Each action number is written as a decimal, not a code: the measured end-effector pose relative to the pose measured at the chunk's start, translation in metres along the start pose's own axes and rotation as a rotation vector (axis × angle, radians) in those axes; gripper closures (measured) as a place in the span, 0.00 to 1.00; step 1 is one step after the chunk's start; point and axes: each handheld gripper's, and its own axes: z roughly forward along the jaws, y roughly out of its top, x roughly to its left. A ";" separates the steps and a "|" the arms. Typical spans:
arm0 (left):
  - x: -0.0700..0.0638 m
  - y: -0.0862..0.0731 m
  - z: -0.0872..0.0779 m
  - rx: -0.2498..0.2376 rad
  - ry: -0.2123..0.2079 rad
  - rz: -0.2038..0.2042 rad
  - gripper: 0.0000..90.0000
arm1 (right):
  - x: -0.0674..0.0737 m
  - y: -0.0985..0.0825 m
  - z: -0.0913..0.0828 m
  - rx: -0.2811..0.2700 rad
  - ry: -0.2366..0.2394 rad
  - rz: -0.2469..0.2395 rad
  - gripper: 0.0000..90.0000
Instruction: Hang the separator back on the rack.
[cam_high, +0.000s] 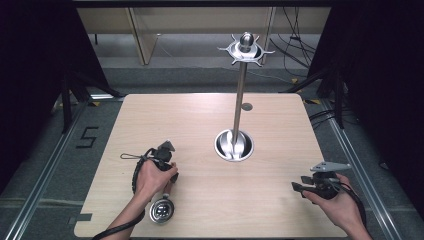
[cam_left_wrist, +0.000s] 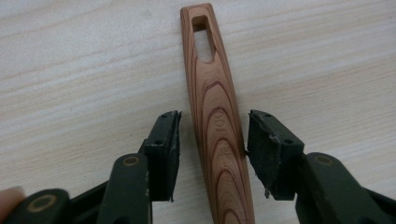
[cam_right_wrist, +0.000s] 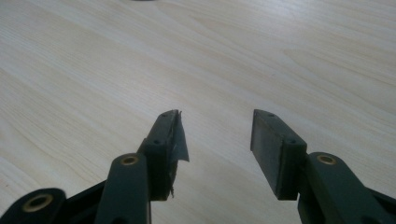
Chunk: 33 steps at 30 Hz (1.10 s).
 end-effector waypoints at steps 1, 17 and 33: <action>-0.003 0.000 0.003 -0.024 0.010 -0.029 0.62 | 0.002 0.001 -0.001 0.006 -0.001 0.019 0.59; -0.001 -0.006 -0.001 0.040 0.021 0.070 0.75 | -0.002 0.002 -0.005 0.045 0.006 -0.033 0.59; 0.014 -0.033 -0.043 -0.309 -0.131 0.241 0.75 | -0.002 0.003 -0.005 0.051 0.017 -0.041 0.58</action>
